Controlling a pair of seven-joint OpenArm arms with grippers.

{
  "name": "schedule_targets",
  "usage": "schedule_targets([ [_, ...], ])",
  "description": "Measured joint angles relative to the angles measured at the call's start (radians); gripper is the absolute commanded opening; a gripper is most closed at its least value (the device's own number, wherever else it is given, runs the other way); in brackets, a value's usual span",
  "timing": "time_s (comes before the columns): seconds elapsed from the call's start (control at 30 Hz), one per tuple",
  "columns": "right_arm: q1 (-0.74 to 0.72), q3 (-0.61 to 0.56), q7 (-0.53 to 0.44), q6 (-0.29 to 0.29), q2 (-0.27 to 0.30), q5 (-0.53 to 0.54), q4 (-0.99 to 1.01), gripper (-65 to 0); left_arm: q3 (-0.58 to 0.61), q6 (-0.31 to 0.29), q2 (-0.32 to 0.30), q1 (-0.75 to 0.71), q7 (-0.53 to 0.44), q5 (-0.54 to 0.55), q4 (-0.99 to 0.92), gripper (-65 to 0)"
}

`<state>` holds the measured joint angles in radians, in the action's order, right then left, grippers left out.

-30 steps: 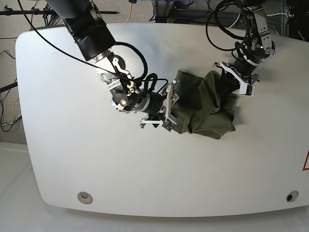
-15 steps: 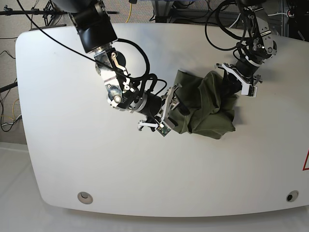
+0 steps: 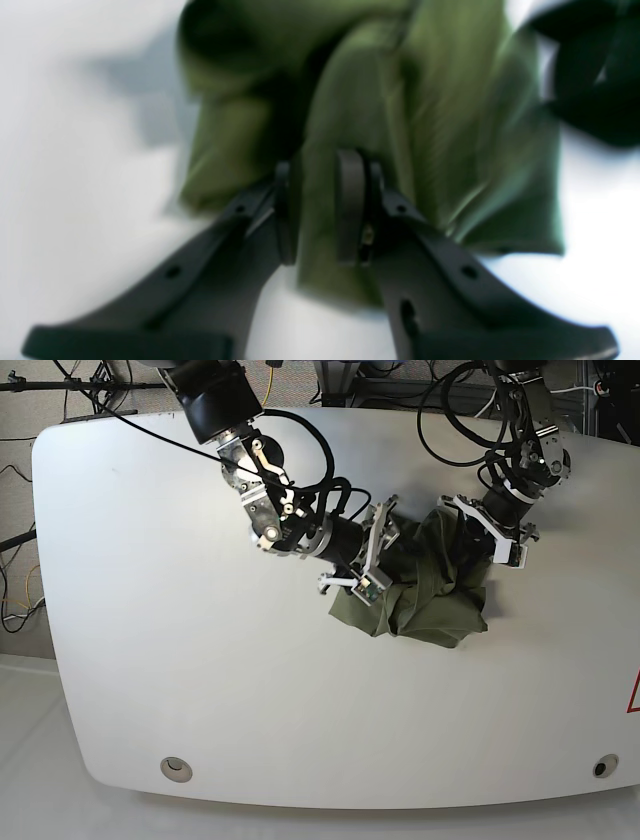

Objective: Fold the T-shirt properly
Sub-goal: 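Press the bundled shirt down with both grippers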

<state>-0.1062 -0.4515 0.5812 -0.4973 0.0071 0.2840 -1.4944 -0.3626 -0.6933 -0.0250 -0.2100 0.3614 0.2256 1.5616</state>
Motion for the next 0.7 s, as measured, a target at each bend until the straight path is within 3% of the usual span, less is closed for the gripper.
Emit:
schedule_targets([
  [0.3,0.006,0.008,0.000,0.000,0.002,0.000,-0.014,-33.9,-0.004,0.000,0.016,-0.008,-0.002,-0.007,0.042,-54.2],
  [0.7,-0.046,0.100,-0.022,0.001,0.010,0.000,0.040,-34.2,0.000,0.000,0.027,0.003,0.008,-0.004,0.109,-53.9],
])
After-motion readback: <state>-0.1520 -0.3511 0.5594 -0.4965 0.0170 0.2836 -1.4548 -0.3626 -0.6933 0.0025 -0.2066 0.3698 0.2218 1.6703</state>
